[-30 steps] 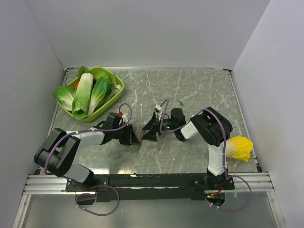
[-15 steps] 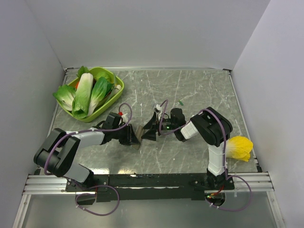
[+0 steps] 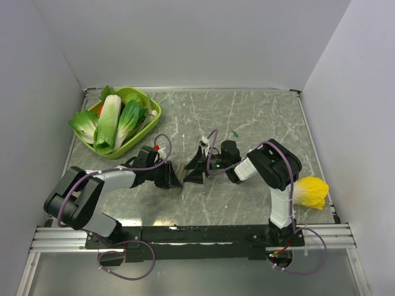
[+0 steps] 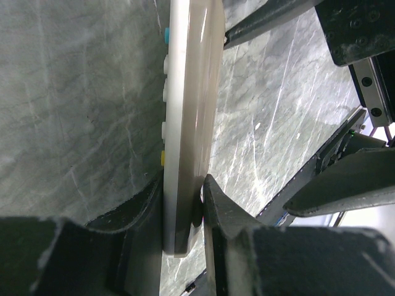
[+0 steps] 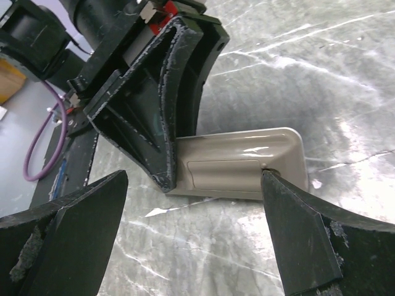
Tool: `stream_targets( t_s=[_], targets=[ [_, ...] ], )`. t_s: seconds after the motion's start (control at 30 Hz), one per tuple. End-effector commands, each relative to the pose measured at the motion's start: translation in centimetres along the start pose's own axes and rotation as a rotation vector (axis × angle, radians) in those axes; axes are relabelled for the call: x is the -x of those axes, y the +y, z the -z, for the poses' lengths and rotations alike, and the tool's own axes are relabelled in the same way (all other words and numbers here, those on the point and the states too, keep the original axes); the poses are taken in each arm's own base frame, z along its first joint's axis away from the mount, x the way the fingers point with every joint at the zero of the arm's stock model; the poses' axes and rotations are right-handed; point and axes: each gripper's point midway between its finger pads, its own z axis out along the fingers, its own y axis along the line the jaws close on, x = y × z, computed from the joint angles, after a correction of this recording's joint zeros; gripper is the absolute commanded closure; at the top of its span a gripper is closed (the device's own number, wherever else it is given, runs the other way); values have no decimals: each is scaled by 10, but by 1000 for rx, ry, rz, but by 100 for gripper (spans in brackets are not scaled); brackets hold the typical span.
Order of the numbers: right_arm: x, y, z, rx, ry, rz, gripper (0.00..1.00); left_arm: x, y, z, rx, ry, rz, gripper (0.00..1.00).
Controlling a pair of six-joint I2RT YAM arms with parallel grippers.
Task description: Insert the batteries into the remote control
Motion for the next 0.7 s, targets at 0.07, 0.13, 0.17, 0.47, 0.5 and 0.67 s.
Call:
stream_targets(
  t_s=[0.07, 0.13, 0.17, 0.47, 0.5, 0.67],
  targets=[
    [16, 3, -7, 14, -26, 53, 4, -10, 9, 2, 42, 28, 11, 99],
    [16, -1, -6, -11, -29, 66, 4, -9, 9, 2, 43, 24, 8, 98],
    [18, -1, -6, -21, -34, 73, 4, -9, 9, 2, 42, 23, 8, 98],
    [24, -2, -3, -42, -54, 93, 4, -9, 9, 2, 43, 27, 10, 99],
    [24, -2, -4, -39, -53, 93, 4, -9, 9, 2, 41, 27, 9, 99],
    [24, 1, -6, -11, -40, 88, 4, -10, 10, 1, 43, 29, 9, 99]
  ],
)
